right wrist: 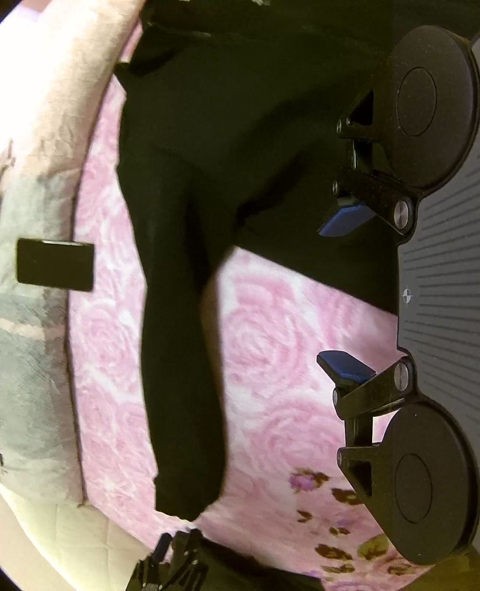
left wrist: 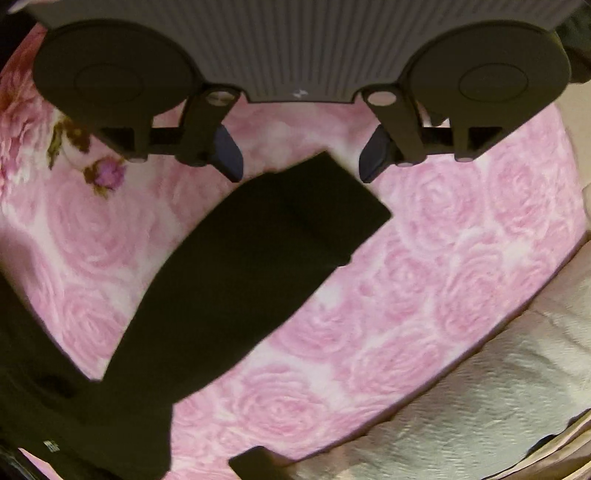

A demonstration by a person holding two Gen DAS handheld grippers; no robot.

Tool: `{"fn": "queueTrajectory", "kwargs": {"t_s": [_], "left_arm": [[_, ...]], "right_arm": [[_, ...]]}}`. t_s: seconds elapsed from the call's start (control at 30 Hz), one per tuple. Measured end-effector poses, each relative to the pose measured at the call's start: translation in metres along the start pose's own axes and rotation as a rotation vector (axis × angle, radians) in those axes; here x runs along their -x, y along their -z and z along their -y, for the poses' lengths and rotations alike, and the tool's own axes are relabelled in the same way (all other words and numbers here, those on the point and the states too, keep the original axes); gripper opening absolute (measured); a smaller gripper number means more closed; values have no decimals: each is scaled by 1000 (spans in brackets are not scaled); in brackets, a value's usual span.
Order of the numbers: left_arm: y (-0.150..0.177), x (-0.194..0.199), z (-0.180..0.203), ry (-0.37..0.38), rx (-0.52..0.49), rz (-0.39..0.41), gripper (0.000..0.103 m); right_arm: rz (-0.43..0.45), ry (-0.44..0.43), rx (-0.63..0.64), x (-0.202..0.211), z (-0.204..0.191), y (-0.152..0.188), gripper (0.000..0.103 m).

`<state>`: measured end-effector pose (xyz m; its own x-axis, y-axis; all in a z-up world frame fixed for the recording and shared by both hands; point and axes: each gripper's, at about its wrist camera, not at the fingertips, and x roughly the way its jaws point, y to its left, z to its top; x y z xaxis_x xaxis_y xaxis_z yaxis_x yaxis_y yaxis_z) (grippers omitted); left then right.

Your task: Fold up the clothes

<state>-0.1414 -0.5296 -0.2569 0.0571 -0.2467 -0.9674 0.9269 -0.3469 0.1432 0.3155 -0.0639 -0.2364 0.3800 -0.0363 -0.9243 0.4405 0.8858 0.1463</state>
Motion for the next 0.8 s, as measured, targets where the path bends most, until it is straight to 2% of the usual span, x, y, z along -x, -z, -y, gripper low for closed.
{"fn": "queueTrajectory", "kwargs": {"t_s": [0.07,0.17,0.2,0.23,0.27,0.3,0.43,0.5,0.63,0.7,0.8], "left_arm": [[2,-14,-10,-2,43,-6,66],[3,-33,-32,34,142,2,64],[3,-39,-39,79,184,4,56],[2,-46,-46,135,229,5,39],[1,-50,-49,166,252,3,28],[-1,-53,-51,190,268,1,8],[-2,-26,-56,204,282,53,5],[2,6,-74,182,347,116,5],[7,50,-112,211,492,195,5],[6,52,-118,238,525,175,5],[11,39,-112,250,521,102,5]], "right_arm": [[-5,-19,14,-4,-7,2,72],[14,-41,56,-13,-17,0,72],[27,-28,63,-17,-16,-3,72],[39,-10,65,-22,-15,-7,72],[50,8,66,-27,-13,-10,72],[58,18,57,-33,-9,-14,72],[58,49,44,-52,4,-35,72],[70,70,93,-53,2,-46,72],[121,108,203,-49,-6,-65,72],[121,117,237,-55,-8,-70,72],[98,137,295,-74,-11,-73,72]]}}
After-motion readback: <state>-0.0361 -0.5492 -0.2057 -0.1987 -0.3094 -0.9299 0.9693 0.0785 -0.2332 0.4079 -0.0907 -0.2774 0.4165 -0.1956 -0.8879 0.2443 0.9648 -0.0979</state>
